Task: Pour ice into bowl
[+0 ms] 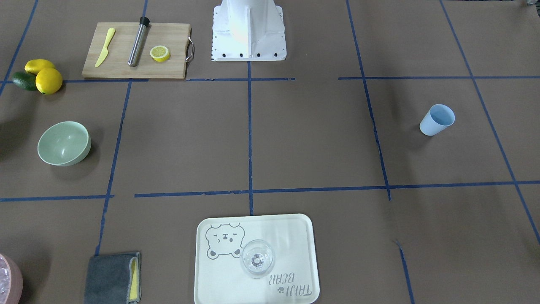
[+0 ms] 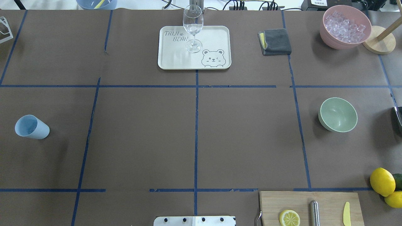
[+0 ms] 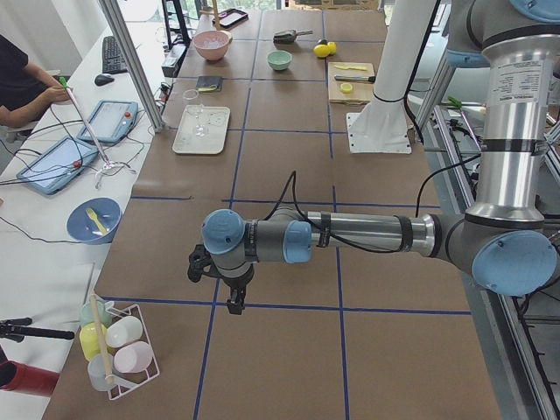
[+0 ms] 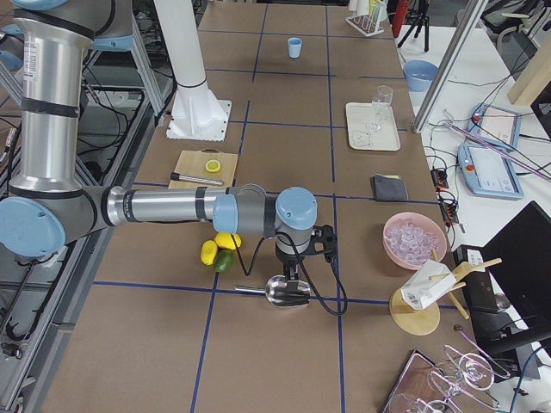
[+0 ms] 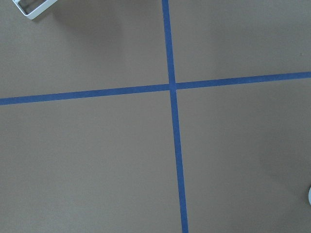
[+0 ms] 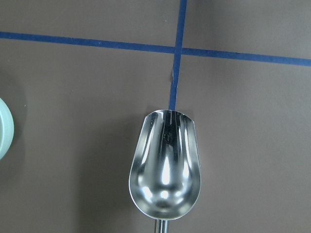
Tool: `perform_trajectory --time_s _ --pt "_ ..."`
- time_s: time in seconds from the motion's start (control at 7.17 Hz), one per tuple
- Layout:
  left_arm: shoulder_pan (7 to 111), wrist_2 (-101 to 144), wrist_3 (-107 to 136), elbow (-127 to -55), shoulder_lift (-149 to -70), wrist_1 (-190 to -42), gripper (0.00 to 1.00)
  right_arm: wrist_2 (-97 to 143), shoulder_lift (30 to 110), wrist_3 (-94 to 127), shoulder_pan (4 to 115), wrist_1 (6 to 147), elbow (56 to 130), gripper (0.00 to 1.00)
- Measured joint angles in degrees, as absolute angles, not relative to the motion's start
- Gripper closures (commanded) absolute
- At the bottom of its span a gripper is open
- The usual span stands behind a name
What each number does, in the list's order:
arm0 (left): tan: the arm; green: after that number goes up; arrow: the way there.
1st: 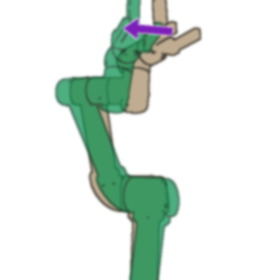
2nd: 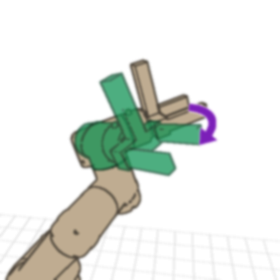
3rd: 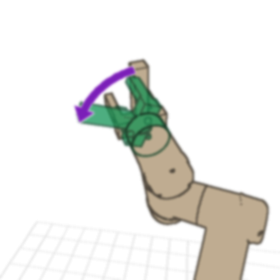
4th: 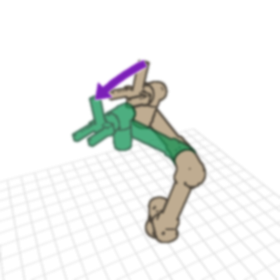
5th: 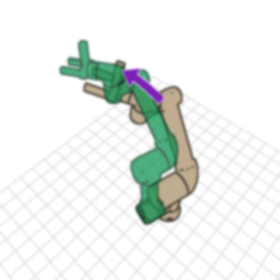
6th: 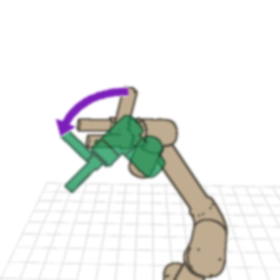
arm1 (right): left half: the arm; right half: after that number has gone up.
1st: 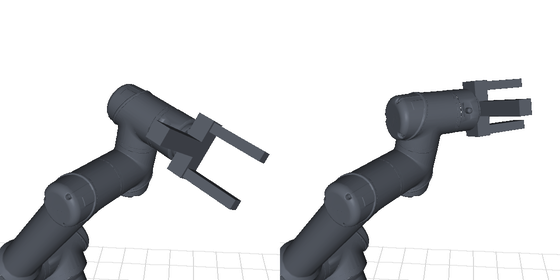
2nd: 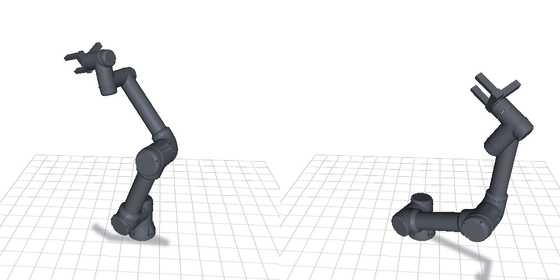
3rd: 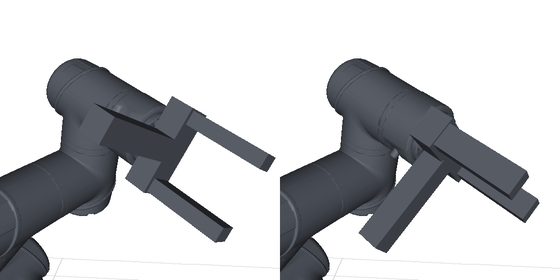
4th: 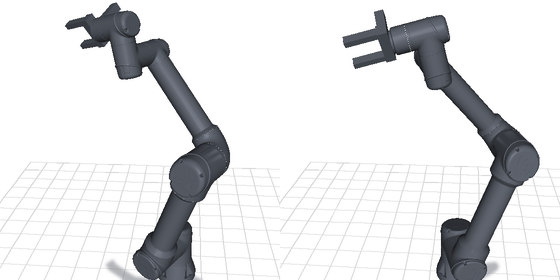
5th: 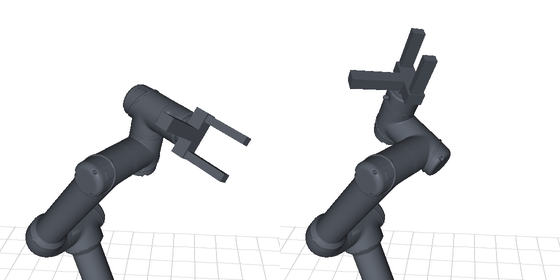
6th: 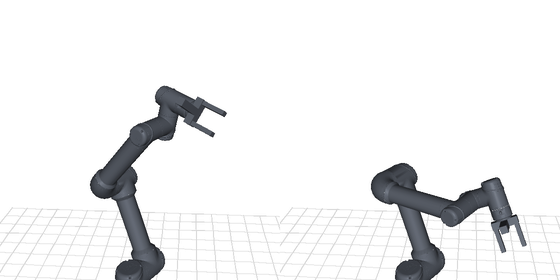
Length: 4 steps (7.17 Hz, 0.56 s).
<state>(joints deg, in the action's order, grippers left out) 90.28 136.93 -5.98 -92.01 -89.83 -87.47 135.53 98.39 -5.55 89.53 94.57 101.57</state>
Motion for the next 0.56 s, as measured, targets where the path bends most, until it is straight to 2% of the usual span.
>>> perform_trajectory --time_s 0.56 --pt "90.2 137.0 -7.3 -92.2 -89.2 -87.4 0.00 135.9 98.2 -5.0 89.5 94.5 101.3 0.00"
